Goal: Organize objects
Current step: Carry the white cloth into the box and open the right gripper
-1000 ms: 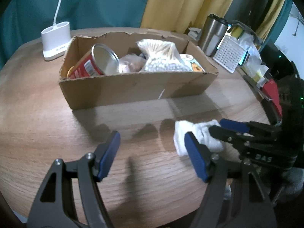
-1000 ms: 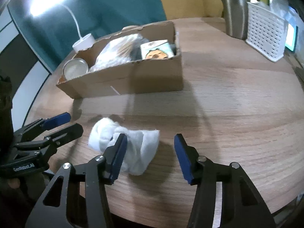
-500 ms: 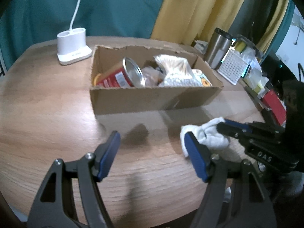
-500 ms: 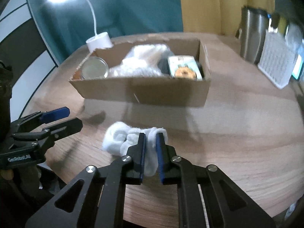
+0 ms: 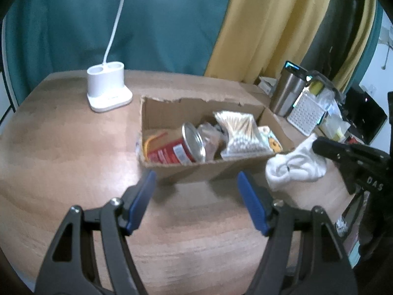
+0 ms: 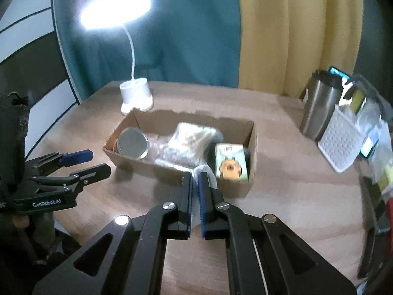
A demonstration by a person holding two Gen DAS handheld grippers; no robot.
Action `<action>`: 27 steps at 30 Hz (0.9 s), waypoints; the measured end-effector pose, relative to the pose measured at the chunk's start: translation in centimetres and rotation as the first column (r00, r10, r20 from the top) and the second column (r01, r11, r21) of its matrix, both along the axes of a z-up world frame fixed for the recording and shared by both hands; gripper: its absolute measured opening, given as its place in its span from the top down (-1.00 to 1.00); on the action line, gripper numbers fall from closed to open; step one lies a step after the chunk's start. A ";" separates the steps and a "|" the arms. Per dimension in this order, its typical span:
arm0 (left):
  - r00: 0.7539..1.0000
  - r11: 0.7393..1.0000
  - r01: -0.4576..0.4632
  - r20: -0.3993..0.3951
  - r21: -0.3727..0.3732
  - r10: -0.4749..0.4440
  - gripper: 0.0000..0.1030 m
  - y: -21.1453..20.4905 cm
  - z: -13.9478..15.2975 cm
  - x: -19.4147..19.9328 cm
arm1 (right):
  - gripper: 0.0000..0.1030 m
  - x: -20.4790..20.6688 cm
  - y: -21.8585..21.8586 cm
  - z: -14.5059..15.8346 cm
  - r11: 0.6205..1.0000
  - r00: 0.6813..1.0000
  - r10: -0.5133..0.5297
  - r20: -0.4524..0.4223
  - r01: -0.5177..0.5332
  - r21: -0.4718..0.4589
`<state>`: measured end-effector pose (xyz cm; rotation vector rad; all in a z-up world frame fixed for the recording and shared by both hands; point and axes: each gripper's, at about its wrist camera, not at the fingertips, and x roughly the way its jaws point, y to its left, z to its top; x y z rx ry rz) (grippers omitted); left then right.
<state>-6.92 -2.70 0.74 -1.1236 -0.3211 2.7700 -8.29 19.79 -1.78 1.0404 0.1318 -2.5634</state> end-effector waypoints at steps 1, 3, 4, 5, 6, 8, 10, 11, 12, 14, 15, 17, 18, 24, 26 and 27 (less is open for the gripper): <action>1.000 1.000 -0.001 -0.005 0.002 0.001 -0.39 -0.1 0.2 -0.1 | 0.90 -0.1 -0.1 0.3 1.000 1.000 0.004 -0.006 -0.003 0.002; 1.000 1.000 -0.005 -0.013 0.005 0.005 -0.39 -0.4 0.5 -0.4 | 0.90 -0.2 -0.5 1.3 1.000 1.000 0.019 -0.023 -0.019 0.006; 1.000 1.000 -0.007 -0.017 0.006 0.007 -0.39 -0.6 0.7 -0.6 | 0.90 -0.4 -0.8 1.7 1.000 0.999 0.027 -0.033 -0.026 0.008; 1.000 1.000 -0.010 -0.021 0.007 0.010 -0.39 -0.7 0.8 -0.7 | 0.90 -0.6 -1.0 2.2 0.999 0.998 0.035 -0.042 -0.034 0.010; 1.000 1.000 -0.012 -0.024 0.007 0.013 -0.39 -0.9 0.9 -0.8 | 0.90 -0.8 -1.3 2.7 0.999 0.998 0.044 -0.052 -0.043 0.014; 0.999 1.000 -0.018 -0.030 0.008 0.018 -0.39 -1.3 1.1 -1.1 | 0.90 -1.1 -1.8 3.4 0.998 0.996 0.054 -0.065 -0.053 0.018; 0.999 1.000 -0.026 -0.032 -0.002 0.026 -0.39 -1.7 1.2 -1.4 | 0.90 -1.7 -2.3 3.8 0.998 0.995 0.063 -0.073 -0.062 0.019; 0.999 1.000 -0.030 -0.034 -0.006 0.029 -0.39 -1.9 1.3 -1.6 | 0.90 -2.1 -2.7 4.0 0.997 0.995 0.070 -0.078 -0.068 0.021; 0.999 0.999 -0.034 -0.035 -0.010 0.033 -0.39 -2.2 1.4 -1.8 | 0.90 -2.4 -3.0 4.1 0.997 0.994 0.074 -0.081 -0.073 0.023; 0.999 0.999 -0.041 -0.037 -0.016 0.040 -0.39 -2.7 1.5 -2.0 | 0.90 -3.2 -3.6 4.3 0.997 0.993 0.082 -0.086 -0.081 0.020; 0.998 0.999 -0.047 -0.037 -0.020 0.046 -0.39 -3.0 1.6 -2.2 | 0.90 -3.6 -3.9 4.4 0.996 0.992 0.087 -0.087 -0.085 0.019; 0.998 0.998 -0.058 -0.037 -0.024 0.057 -0.39 -3.6 1.6 -2.5 | 0.90 -4.5 -4.7 4.3 0.995 0.991 0.101 -0.086 -0.100 0.019; 0.997 0.998 -0.063 -0.036 -0.026 0.062 -0.39 -3.8 1.6 -2.6 | 0.90 -4.9 -5.0 4.2 0.994 0.991 0.107 -0.084 -0.106 0.019; 0.996 0.995 -0.091 -0.021 -0.030 0.090 -0.39 -5.7 1.1 -3.7 | 0.90 -7.8 -7.4 3.4 0.989 0.987 0.147 -0.066 -0.146 0.018; 0.995 0.995 -0.097 -0.015 -0.029 0.097 -0.39 -6.2 0.9 -4.1 | 0.90 -8.5 -8.1 3.1 0.988 0.986 0.156 -0.063 -0.155 0.018; 0.995 0.995 -0.100 -0.012 -0.028 0.100 -0.39 -6.5 0.8 -4.4 | 0.90 -9.1 -8.6 2.9 0.986 0.985 0.164 -0.059 -0.163 0.017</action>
